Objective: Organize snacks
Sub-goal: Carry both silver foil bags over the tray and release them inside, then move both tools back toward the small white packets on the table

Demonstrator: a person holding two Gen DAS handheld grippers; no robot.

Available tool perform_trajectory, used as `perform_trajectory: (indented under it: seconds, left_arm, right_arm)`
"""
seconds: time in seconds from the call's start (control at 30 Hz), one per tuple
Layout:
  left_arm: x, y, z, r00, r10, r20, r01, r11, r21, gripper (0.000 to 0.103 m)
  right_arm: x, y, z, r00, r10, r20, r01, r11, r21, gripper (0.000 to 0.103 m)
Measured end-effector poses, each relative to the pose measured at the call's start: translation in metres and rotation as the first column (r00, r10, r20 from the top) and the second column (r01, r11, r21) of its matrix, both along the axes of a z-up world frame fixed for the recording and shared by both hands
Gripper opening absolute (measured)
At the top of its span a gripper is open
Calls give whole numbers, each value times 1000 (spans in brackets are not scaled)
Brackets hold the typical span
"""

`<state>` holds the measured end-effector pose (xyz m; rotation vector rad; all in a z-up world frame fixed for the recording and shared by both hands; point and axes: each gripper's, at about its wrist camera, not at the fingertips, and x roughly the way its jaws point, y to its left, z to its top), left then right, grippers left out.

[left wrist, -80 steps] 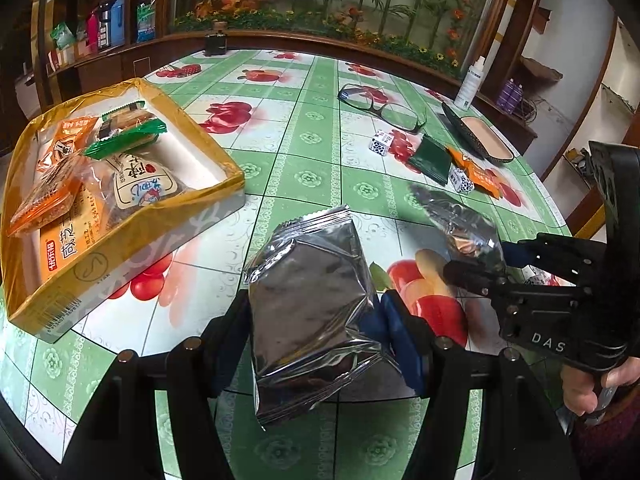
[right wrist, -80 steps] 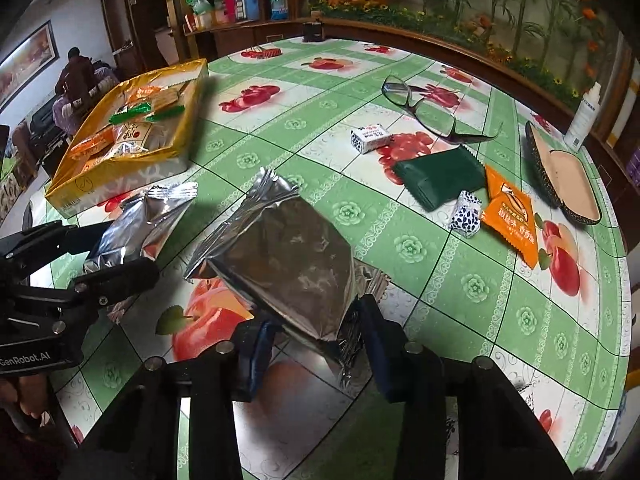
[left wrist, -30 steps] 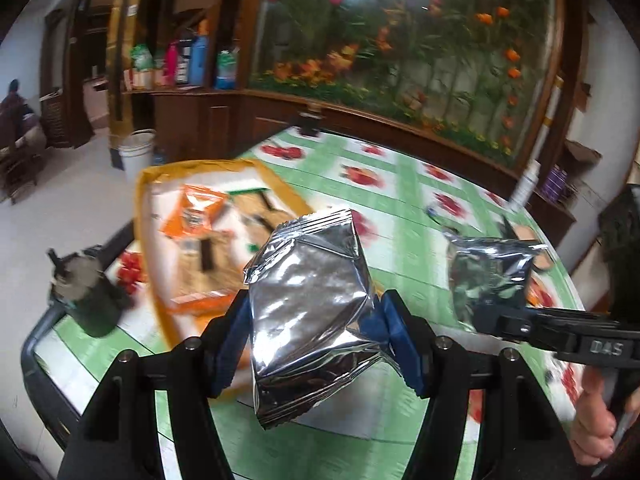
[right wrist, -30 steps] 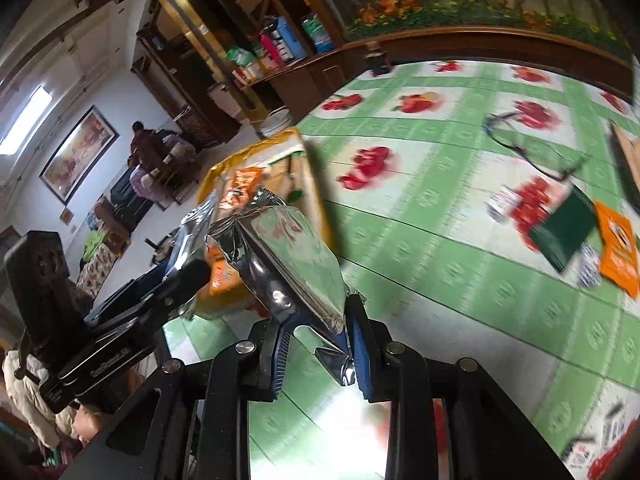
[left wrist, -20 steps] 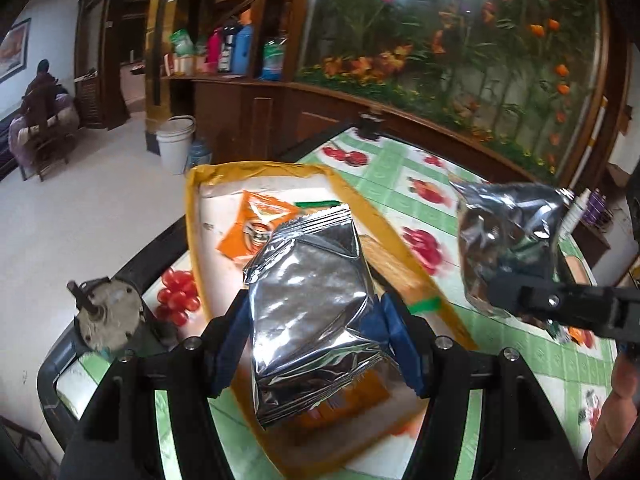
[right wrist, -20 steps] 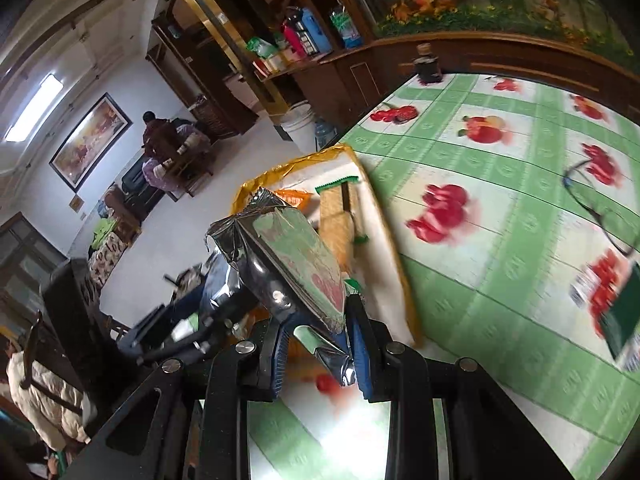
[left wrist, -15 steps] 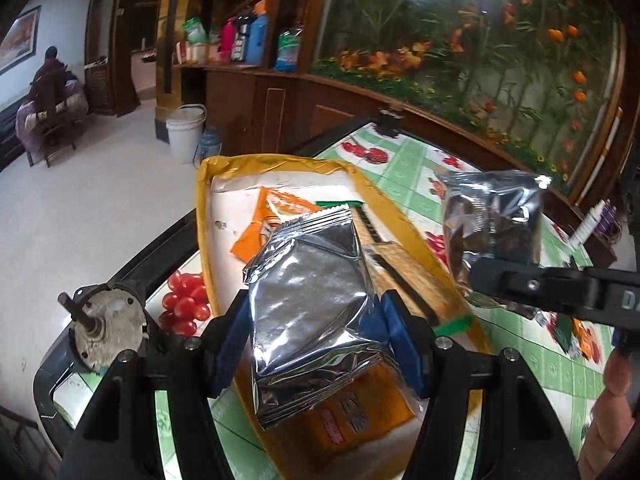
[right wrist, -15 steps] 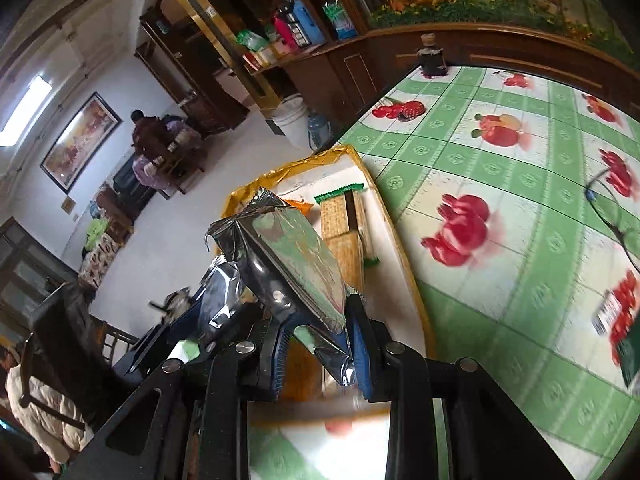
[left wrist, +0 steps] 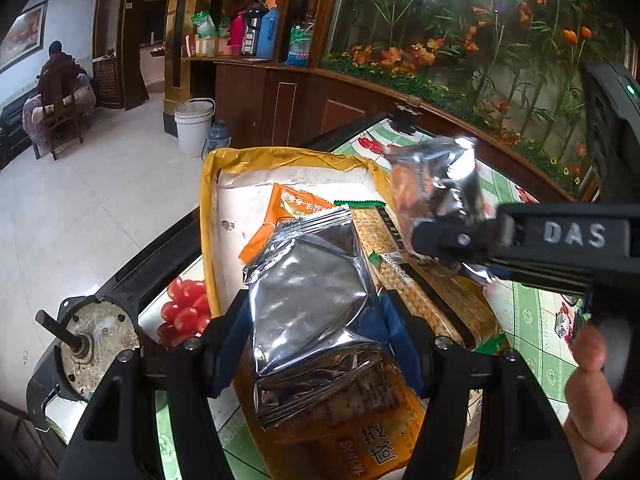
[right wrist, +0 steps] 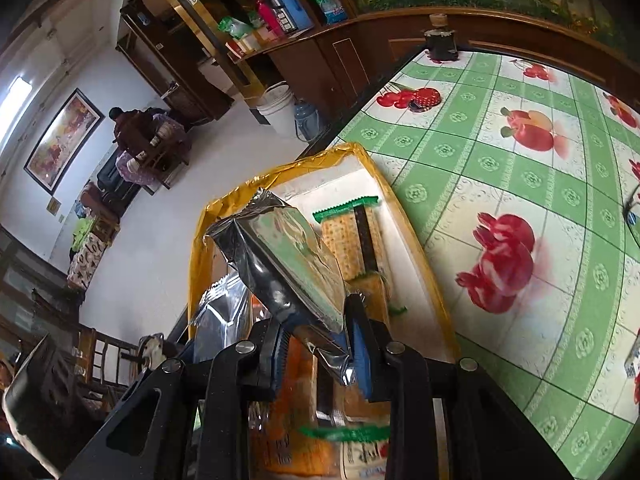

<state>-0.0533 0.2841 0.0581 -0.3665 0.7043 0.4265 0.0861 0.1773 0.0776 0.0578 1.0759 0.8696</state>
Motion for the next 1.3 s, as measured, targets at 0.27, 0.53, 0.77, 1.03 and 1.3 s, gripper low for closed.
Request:
perform_trajectory:
  seconds: [0.27,0.53,0.77,1.03,1.3]
  left_arm:
    - [3,-4,-1,1000,-11,2,11,1000,-2,65]
    - [1,-6,1,1000,-14,11,14,1000,1,65]
    - [-5,-8,3,1000,-15,13,15,1000,6,65]
    - [-9,-10,3,1000,-19,10,19,1000,3,66]
    - [-19,-21,10,999,-39,23,39,999,3,66]
  right_arm:
    - [4,21,-2,999,-10,39,12,999,-38,32]
    - [5,21,-1,999,-12,41,13,999,-37,34]
    - [-2,19,2,999,-4,43,5,1000,-27,38]
    - [-7,15,6,999,8,41,-8,1000,-7,40]
    - [-17,-4,17,1000,10,30,-11,999,44,40]
